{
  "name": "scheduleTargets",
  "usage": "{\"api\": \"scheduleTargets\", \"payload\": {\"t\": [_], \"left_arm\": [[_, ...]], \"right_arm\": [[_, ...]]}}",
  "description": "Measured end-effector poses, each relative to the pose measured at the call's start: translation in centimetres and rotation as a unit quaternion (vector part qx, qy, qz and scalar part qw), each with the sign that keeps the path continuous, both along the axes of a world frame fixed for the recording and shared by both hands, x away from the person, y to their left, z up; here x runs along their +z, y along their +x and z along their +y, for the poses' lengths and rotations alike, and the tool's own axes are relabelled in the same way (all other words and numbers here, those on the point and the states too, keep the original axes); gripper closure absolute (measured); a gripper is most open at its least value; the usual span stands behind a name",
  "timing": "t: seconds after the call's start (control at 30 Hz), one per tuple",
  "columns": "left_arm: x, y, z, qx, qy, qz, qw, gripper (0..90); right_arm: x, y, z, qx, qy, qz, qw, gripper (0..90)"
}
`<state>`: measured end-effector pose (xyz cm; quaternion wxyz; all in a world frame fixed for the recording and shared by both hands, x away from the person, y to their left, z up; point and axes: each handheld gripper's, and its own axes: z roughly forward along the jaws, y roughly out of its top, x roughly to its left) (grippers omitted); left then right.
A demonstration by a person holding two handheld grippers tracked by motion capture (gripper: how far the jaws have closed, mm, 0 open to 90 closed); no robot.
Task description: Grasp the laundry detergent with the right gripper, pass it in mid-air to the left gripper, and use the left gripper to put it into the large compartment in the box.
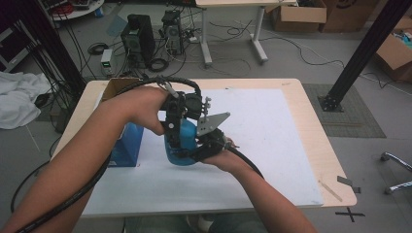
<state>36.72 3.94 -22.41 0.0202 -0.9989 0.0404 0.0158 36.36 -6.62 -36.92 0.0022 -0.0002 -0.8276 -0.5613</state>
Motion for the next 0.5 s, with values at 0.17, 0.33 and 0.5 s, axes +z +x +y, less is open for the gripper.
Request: {"api": "scheduleTargets", "payload": {"t": [0.17, 0.33, 0.5], "left_arm": [[-0.21, 0.02, 0.01, 0.0, 0.0, 0.003, 1.0, 15.6], [-0.33, -0.03, 0.2, 0.0, -0.004, 0.007, 1.0, 16.2], [-0.29, -0.1, 0.35, 0.001, -0.003, 0.007, 1.0, 18.7]], "right_arm": [[0.04, 0.01, -0.02, 0.0, 0.001, 0.001, 1.0, 45.5], [-0.01, 0.01, 0.06, 0.001, -0.001, -0.001, 1.0, 45.5], [0.0, -0.02, 0.15, 0.002, -0.001, -0.001, 1.0, 45.5]]}}
